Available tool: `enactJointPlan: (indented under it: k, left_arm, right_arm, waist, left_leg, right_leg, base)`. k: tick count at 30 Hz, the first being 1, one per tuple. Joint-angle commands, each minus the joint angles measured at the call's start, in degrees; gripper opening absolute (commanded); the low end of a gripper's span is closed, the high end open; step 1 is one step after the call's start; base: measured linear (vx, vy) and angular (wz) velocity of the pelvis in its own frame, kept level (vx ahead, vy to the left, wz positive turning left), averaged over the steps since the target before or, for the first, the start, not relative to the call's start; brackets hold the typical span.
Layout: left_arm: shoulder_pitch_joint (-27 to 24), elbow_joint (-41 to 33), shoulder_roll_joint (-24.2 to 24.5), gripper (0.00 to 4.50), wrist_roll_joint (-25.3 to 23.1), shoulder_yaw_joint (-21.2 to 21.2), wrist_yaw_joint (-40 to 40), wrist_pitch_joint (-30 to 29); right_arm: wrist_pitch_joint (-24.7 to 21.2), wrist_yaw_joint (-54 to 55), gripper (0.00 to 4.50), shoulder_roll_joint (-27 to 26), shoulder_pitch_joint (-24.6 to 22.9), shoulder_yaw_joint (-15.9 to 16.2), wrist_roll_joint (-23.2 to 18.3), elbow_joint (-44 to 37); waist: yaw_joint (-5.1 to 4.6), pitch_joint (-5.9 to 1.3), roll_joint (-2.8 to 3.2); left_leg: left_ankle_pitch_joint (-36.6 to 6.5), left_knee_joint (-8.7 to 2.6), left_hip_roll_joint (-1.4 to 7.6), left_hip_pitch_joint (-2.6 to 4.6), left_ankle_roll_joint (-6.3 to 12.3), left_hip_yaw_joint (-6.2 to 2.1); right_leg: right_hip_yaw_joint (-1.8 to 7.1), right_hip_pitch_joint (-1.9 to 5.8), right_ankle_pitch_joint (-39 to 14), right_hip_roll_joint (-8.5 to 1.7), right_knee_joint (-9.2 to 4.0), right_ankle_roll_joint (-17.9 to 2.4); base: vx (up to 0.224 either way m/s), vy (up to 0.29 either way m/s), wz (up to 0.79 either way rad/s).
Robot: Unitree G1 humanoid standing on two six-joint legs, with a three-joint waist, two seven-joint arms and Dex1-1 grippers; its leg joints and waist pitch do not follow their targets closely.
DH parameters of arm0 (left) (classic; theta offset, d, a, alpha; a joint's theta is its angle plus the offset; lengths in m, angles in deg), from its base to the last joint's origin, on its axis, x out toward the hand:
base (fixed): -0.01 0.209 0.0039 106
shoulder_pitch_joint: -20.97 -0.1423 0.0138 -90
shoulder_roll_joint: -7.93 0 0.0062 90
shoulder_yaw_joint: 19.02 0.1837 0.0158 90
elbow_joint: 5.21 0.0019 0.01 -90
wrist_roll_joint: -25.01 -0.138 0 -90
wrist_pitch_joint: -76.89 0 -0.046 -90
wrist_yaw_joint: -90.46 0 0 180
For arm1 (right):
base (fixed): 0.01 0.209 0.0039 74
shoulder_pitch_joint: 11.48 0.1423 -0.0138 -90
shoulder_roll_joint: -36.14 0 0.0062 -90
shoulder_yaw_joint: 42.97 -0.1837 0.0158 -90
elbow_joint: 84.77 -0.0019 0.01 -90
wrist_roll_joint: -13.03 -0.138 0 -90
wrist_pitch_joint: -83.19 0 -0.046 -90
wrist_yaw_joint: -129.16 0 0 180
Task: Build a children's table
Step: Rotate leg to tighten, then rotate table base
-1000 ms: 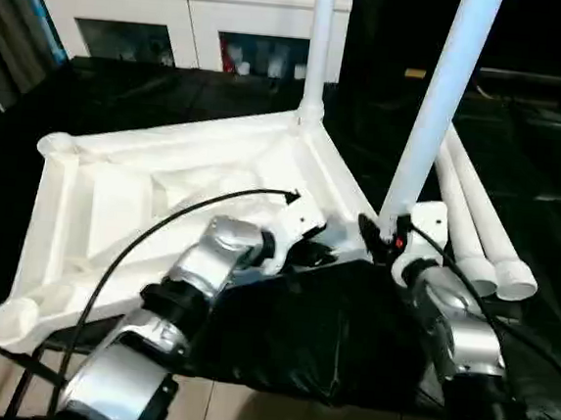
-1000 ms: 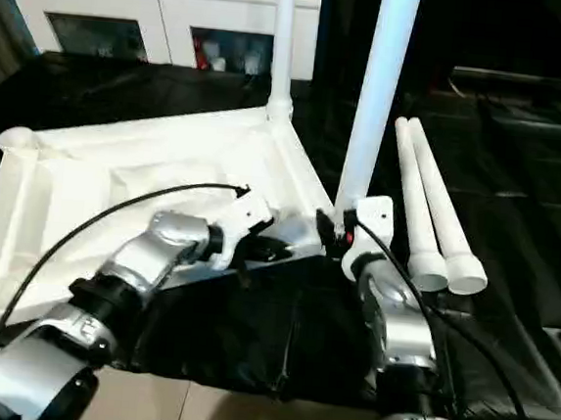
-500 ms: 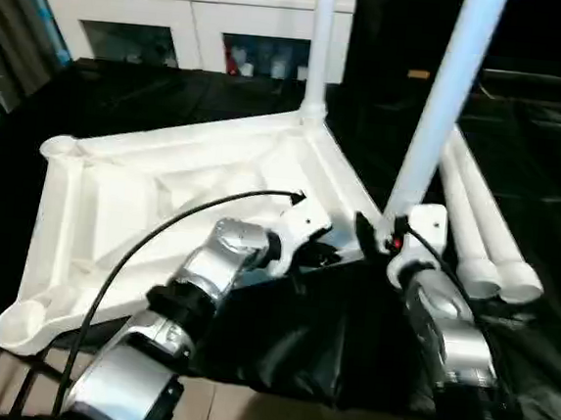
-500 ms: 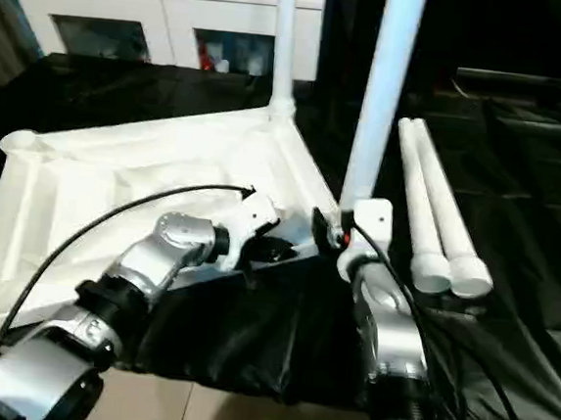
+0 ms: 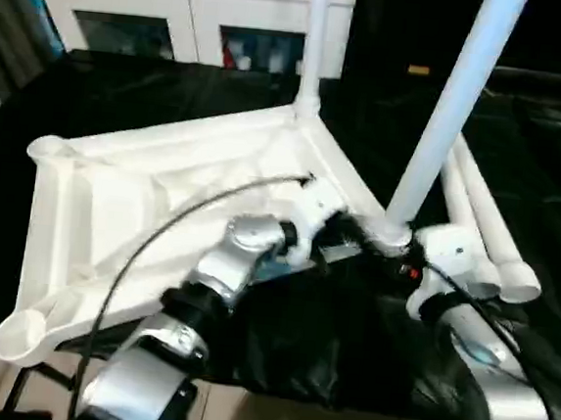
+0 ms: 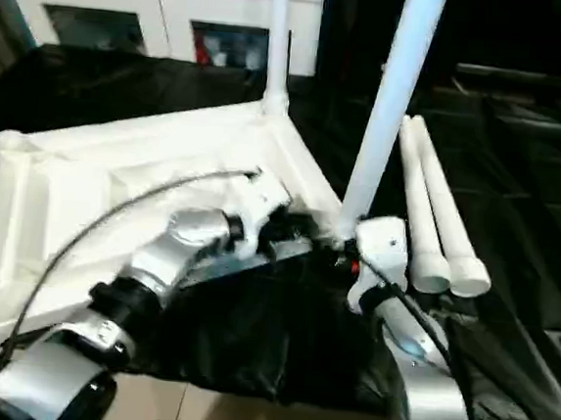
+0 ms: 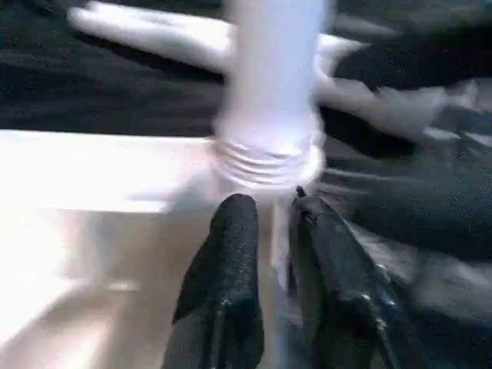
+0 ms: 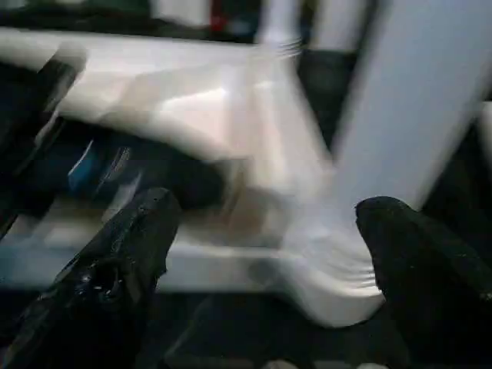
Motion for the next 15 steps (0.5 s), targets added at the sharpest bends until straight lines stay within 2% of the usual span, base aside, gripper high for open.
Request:
enactJointPlan:
  k: [1,2,3,5,6,7,8,9,10,12,13,14,15]
  left_arm:
    - [0.42,-1.74,2.14,0.83,0.87,-2.5,-1.88,-1.62]
    - [0.97,-2.54,5.62,0.83,0.79,-5.23,-4.37,-2.84]
    - [1.04,-2.69,6.36,0.83,0.69,-5.71,-4.81,-3.05]
    - [1.09,-3.96,14.25,0.83,-1.77,-8.91,-8.57,-5.1]
    - [0.71,-4.32,16.43,0.83,-3.0,-9.14,-9.31,-5.52]
    - [0.71,-4.32,16.43,0.83,-3.0,-9.14,-9.31,-5.52]
    - [0.25,-4.54,18.32,0.83,-4.26,-9.13,-9.91,-5.98]
    - [-0.39,-4.83,20.36,0.85,-5.59,-8.84,-10.69,-6.07]
    - [-1.4,-5.3,23.3,0.85,-7.46,-8.89,-11.93,-7.0]
    - [-3.03,-6.12,27.13,0.47,-9.93,-9.1,-13.63,-8.89]
    - [-3.9,-6.4,28.72,0.47,-10.79,-9.52,-14.33,-9.72]
    - [-3.9,-6.4,28.72,0.48,-10.79,-9.52,-14.33,-9.72]
    - [-4.64,-6.72,29.85,0.42,-11.18,-9.69,-14.94,-10.69]
  right_arm:
    - [-3.0,-2.59,4.18,1.14,-0.63,1.67,-1.87,-2.46]
    - [-4.42,-4.08,4.18,1.85,-0.85,2.94,-2.38,-2.72]
    - [-4.52,-4.16,4.18,1.88,-0.78,3.17,-2.18,-2.54]
    - [-5.47,-4.07,4.18,1.36,0.53,5.16,0.02,0.79]
    - [-5.37,-3.63,4.18,0.88,1.31,5.43,0.69,2.28]
    - [-5.37,-3.63,4.18,0.88,1.31,5.43,0.69,2.28]
    - [-5.51,-3.01,4.18,0.45,2.16,5.52,1.35,3.63]
    - [-6.81,-2.65,4.0,0.23,2.87,5.68,1.34,4.22]
    - [-7.57,-2.41,3.89,-0.04,4.0,6.1,1.66,5.34]
    - [-9.57,-2.68,3.82,0.14,5.46,6.96,1.21,6.13]
    - [-10.02,-2.95,3.76,0.29,6.13,7.5,1.34,6.76]
    - [-10.02,-2.95,3.63,0.29,6.13,7.5,1.34,6.76]
    - [-10.49,-2.99,3.5,0.44,6.69,7.85,1.22,7.25]
  waist:
    - [0.33,-3.81,-1.42]
    - [0.35,-3.74,-0.82]
    - [0.1,-3.7,-0.9]
    - [-0.15,-3.61,-0.76]
    - [-0.88,-3.59,-0.45]
    - [-0.89,-3.67,-0.37]
    - [-0.8,-3.6,-0.31]
    - [-0.66,-3.79,-0.07]
    - [-0.35,-3.61,-0.25]
    - [-0.29,-3.7,-0.25]
    - [-0.25,-3.68,-0.44]
    - [-0.16,-3.71,-0.12]
    - [-0.02,-3.74,-0.25]
  left_leg:
    - [-8.43,-2.91,2.78,0.64,7.63,-1.45]
    - [-9.19,-2.95,2.85,0.74,6.8,-1.58]
    - [-9.48,-3.1,2.8,0.55,6.38,-1.72]
    - [-10.21,-3.24,2.8,0.69,5.5,-1.89]
    - [-10.56,-3.41,2.62,0.48,4.22,-2.05]
    - [-11.01,-3.25,2.71,0.97,3.84,-1.9]
    - [-10.95,-3.19,2.81,1.16,3.28,-1.85]
    - [-10.44,-3.19,2.84,1.35,3.01,-1.94]
    - [-9.85,-3.27,3.01,1.54,2.98,-1.84]
    - [-8.36,-3.32,3.05,1.36,2.81,-1.88]
    - [-7.42,-3.29,3.01,1.25,2.95,-1.84]
    - [-7.52,-3.25,2.96,1.34,2.81,-1.77]
    - [-7.71,-3.21,3.0,1.48,2.68,-1.73]
  right_leg:
    - [2.33,3.17,-9.05,-3.42,-3.71,-11.38]
    - [2.31,3.14,-9.7,-3.25,-3.63,-11.41]
    - [2.23,3.23,-9.67,-3.13,-3.58,-11.1]
    - [2.12,3.0,-9.69,-2.99,-3.34,-11.1]
    - [1.97,3.21,-10.59,-2.93,-3.34,-10.34]
    - [2.13,2.79,-10.74,-2.92,-3.51,-10.47]
    - [2.27,2.68,-10.3,-2.94,-3.42,-11.16]
    - [2.27,2.65,-9.4,-2.79,-3.15,-11.32]
    - [2.39,2.39,-7.77,-2.73,-3.06,-11.82]
    - [2.43,2.63,-5.09,-2.72,-2.48,-12.15]
    - [2.46,2.71,-3.5,-2.77,-2.27,-12.3]
    - [2.52,2.66,-3.32,-2.89,-2.27,-12.44]
    - [2.55,2.58,-3.44,-2.97,-2.33,-12.53]
  base:
    - [0.0,0.0,0.0]
    - [0.0,0.0,0.0]
    - [0.0,0.0,0.0]
    - [0.0,0.0,0.0]
    - [0.0,0.0,0.0]
    - [0.0,0.0,0.0]
    - [0.0,0.0,0.0]
    - [0.0,0.0,0.0]
    - [0.0,0.0,0.0]
    - [0.0,0.0,0.0]
    - [0.0,0.0,0.0]
    - [0.0,0.0,0.0]
    - [0.0,0.0,0.0]
